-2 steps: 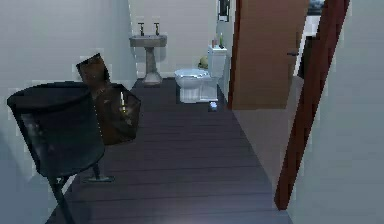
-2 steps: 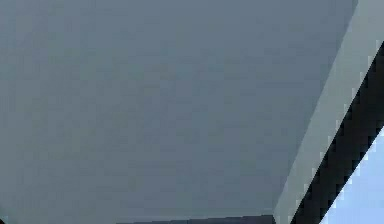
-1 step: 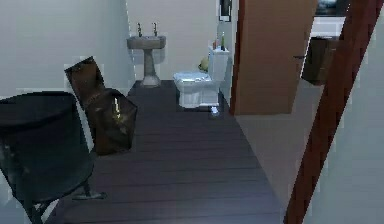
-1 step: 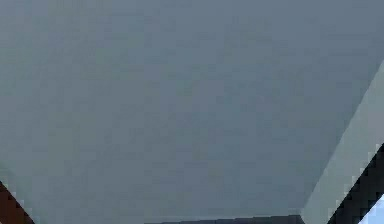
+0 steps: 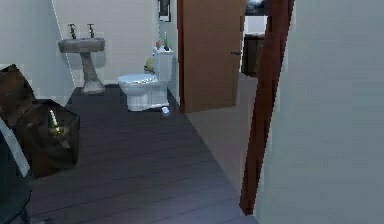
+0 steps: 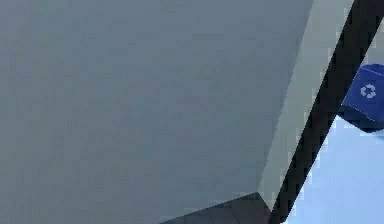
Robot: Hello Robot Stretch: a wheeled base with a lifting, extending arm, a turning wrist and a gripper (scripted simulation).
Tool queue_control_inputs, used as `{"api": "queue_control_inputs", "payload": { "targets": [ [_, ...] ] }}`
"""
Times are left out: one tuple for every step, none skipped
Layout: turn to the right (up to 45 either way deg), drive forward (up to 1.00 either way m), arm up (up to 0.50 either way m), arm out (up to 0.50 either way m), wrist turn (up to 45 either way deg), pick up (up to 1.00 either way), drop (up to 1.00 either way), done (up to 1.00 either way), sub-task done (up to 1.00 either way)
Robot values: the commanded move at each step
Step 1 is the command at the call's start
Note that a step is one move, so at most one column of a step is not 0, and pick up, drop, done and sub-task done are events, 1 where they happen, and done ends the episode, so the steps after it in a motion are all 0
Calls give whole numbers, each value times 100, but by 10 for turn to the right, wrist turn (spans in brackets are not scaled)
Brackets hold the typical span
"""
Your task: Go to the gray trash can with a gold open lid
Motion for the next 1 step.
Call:
{"api": "queue_control_inputs", "payload": {
  "targets": [
    [0,50,0,0,0,0,0,0,0]
  ]
}}
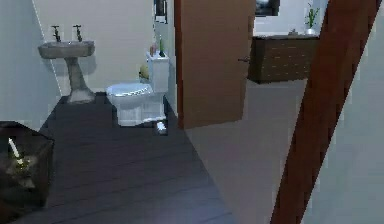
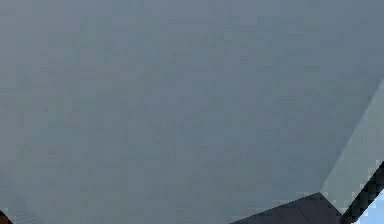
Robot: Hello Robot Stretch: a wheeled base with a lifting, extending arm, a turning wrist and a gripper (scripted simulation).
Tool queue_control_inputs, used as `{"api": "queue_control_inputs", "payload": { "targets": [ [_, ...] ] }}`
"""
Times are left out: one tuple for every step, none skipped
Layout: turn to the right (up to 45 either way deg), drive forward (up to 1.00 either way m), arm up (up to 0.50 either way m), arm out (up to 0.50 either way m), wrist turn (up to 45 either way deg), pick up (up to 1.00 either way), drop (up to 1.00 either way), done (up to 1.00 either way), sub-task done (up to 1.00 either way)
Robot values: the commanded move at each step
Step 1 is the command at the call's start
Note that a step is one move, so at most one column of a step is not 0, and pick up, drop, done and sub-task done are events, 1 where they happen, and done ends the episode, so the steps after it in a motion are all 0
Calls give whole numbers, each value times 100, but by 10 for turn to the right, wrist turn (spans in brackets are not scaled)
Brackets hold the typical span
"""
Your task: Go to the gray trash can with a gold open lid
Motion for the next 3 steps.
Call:
{"api": "queue_control_inputs", "payload": {
  "targets": [
    [-180,0,0,0,0,0,0,0,0],
    [0,100,0,0,0,0,0,0,0],
    [0,100,0,0,0,0,0,0,0]
  ]
}}
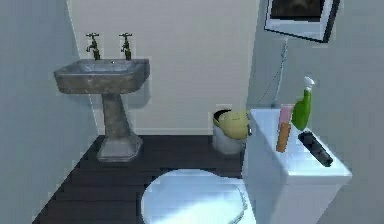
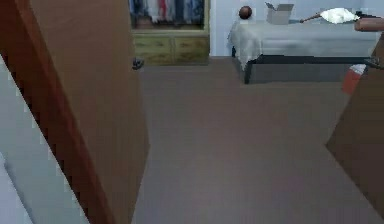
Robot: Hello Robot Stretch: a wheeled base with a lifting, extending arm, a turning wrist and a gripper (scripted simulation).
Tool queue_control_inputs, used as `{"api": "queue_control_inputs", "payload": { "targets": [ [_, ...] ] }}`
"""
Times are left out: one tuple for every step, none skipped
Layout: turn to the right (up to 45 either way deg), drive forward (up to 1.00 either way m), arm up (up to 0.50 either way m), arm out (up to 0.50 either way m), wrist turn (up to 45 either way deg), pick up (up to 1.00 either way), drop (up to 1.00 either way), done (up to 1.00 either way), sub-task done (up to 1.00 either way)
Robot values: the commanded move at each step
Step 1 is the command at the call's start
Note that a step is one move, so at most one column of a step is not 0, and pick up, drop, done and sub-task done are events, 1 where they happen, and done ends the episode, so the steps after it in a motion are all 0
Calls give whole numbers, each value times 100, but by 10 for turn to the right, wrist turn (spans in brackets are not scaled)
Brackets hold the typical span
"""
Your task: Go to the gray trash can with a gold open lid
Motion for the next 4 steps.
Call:
{"api": "queue_control_inputs", "payload": {
  "targets": [
    [-30,0,0,0,0,0,0,0,0],
    [0,5,0,0,0,0,0,0,0],
    [-390,0,0,0,0,0,0,0,0],
    [0,85,0,0,0,0,0,0,0]
  ]
}}
